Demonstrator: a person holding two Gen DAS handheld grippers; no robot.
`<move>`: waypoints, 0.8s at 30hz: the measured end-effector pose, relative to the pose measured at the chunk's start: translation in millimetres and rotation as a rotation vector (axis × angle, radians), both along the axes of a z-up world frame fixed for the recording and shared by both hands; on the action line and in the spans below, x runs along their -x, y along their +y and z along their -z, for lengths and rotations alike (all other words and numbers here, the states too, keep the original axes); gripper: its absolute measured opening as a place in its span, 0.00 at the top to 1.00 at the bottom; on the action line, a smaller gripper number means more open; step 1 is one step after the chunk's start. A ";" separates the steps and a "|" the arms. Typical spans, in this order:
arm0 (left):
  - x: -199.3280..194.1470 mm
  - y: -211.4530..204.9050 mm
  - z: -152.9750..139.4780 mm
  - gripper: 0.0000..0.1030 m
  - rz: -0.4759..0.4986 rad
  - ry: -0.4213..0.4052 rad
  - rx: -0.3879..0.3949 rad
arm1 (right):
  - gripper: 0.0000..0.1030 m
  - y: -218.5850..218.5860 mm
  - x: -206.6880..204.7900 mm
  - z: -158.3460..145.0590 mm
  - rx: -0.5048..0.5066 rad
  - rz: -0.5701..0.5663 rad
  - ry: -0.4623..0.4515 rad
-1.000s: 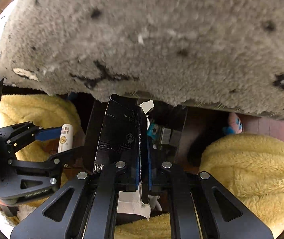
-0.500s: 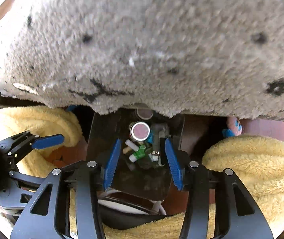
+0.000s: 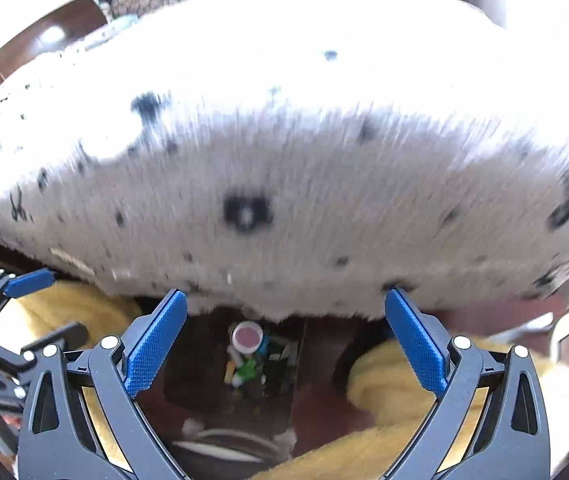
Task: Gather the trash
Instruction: 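Raise both open grippers back above the bed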
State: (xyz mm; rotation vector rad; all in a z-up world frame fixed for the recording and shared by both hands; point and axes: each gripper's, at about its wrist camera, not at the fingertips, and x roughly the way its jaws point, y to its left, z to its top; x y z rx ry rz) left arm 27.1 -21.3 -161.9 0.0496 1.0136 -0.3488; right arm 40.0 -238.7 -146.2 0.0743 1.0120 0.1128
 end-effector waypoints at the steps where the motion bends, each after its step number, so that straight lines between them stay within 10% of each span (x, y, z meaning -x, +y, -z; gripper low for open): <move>1: -1.0 1.3 -9.7 0.08 -0.004 -0.027 0.001 | 0.03 -0.9 0.8 -9.7 0.008 0.003 -0.028; 13: -8.7 12.1 -145.4 0.08 -0.087 -0.444 0.033 | 0.03 -1.9 11.0 -143.2 0.054 0.036 -0.497; 24: -10.1 18.0 -241.5 0.08 -0.145 -0.687 0.051 | 0.03 -7.0 12.3 -234.8 0.068 0.115 -0.707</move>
